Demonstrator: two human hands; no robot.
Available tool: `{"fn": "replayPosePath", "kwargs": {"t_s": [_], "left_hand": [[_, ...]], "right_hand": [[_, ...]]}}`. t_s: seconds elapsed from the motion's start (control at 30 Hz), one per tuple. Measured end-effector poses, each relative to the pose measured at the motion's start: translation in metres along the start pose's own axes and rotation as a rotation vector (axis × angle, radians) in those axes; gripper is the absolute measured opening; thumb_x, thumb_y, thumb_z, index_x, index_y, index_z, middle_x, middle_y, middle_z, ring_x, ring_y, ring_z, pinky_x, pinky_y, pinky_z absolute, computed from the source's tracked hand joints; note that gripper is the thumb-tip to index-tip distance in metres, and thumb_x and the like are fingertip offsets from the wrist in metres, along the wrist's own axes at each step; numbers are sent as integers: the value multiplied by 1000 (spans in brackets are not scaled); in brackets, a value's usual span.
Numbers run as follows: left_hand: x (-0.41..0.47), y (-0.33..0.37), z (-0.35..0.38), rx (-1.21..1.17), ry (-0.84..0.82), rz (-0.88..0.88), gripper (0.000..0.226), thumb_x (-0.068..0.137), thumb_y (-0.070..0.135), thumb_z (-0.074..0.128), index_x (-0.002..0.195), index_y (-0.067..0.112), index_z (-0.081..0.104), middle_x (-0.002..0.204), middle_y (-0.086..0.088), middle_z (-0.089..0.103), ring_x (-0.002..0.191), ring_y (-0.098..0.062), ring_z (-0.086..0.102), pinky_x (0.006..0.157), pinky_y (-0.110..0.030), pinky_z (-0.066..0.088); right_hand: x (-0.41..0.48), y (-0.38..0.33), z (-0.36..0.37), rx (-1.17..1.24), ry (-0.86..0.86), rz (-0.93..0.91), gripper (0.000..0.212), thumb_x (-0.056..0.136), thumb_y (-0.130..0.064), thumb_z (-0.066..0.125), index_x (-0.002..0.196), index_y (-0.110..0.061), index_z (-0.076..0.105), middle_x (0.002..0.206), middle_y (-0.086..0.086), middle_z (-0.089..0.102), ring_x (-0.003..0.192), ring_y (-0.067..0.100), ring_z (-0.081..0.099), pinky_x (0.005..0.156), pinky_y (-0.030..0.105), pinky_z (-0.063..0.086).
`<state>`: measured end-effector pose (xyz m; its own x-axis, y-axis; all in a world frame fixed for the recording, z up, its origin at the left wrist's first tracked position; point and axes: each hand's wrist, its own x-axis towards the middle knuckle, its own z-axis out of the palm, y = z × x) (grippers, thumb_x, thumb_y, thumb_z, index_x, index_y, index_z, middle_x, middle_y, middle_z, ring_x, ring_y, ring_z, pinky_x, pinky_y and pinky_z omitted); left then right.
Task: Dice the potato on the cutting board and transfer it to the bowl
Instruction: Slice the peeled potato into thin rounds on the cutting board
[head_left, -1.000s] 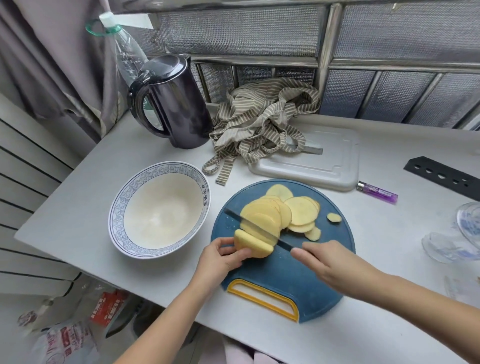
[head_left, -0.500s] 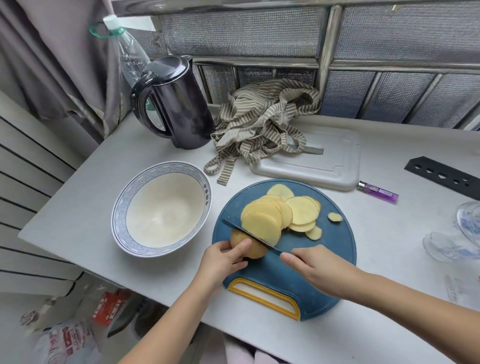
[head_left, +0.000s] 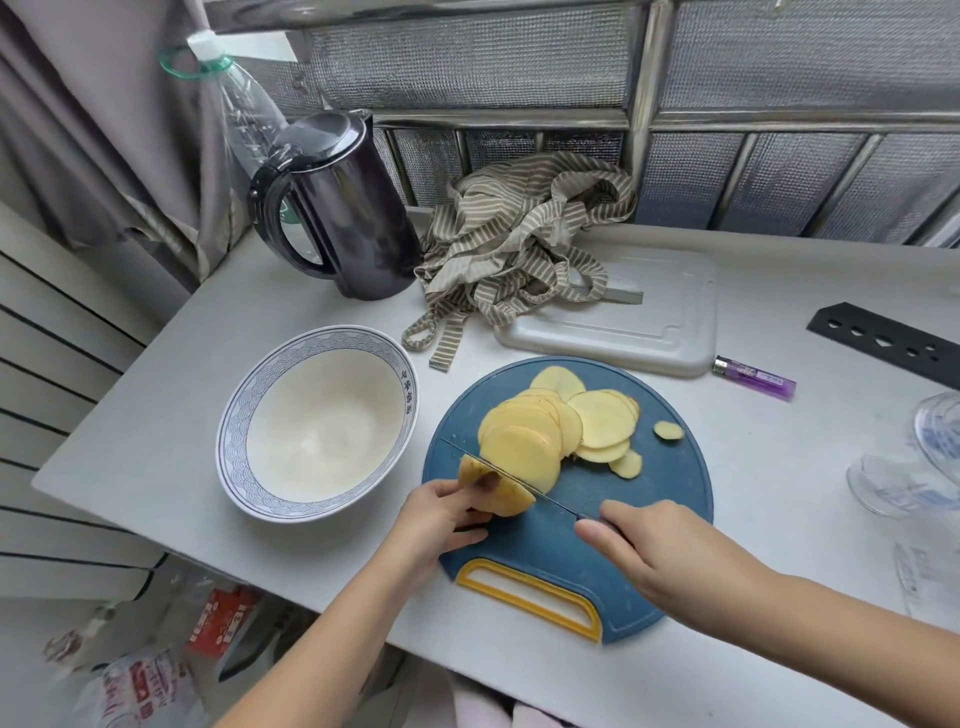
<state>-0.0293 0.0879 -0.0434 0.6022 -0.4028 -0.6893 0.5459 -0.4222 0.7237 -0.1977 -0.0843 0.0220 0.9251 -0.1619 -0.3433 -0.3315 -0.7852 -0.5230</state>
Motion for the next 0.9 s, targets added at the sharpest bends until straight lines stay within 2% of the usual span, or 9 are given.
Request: {"fn": "replayPosePath", "kwargs": {"t_s": [0.07,0.17,0.37,0.67,0.9], "left_hand": [[-1,1,1,-4,-2,8,55,65,40,76,107,8,62,96,-11,74,95,-24,69,74,-33,59],[-3,2,2,-21,-1,11,37,77,32,71,103,8,63,92,-10,74,91,-24,68,74,-33,59],[-5,3,1,10,-23,23,68,53,47,76,107,7,63,95,-8,75,95,-23,69,78,-34,58],[-6,4,1,21,-30,24,57,56,45,74,98,9,63,93,-8,75,96,-24,68,82,-37,58],[-3,3,-3,17,-60,-6,49,63,41,74,98,8,65,96,-9,75,99,-24,68,81,-36,57]], "right_hand": [[-1,0,0,-20,7,-12,51,83,-68,10,73,-25,36,61,-3,44,59,16,42,61,33,35],[-3,-1,1,-55,13,-26,50,84,-67,9,74,-25,35,63,-3,45,60,16,43,61,33,35],[-5,-1,5,-54,28,-1,50,83,-68,7,74,-27,34,64,-5,44,61,16,43,64,35,38],[-8,-5,9,23,11,36,46,92,-62,16,73,-25,36,64,-5,45,61,16,42,67,36,39],[-4,-5,6,125,-58,41,48,95,-60,21,72,-22,38,64,-1,44,58,15,39,60,29,34]]}}
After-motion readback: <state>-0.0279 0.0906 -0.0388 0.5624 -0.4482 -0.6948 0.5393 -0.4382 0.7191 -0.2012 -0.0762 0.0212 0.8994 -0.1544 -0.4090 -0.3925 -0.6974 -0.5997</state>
